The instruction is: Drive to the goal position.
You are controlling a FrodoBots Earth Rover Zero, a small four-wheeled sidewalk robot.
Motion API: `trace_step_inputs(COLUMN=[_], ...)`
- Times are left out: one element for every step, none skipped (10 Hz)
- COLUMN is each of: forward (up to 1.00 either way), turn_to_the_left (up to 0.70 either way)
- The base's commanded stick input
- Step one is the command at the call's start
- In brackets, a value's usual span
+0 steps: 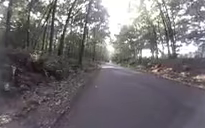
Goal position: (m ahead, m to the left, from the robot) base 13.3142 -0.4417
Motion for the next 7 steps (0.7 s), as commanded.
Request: trace_step_inputs(forward=[0.70,0.70,0.70,0.70,0.70,0.70,0.70], turn_to_the_left=[-0.01,-0.01,-0.01,-0.01,-0.01,-0.01,-0.01])
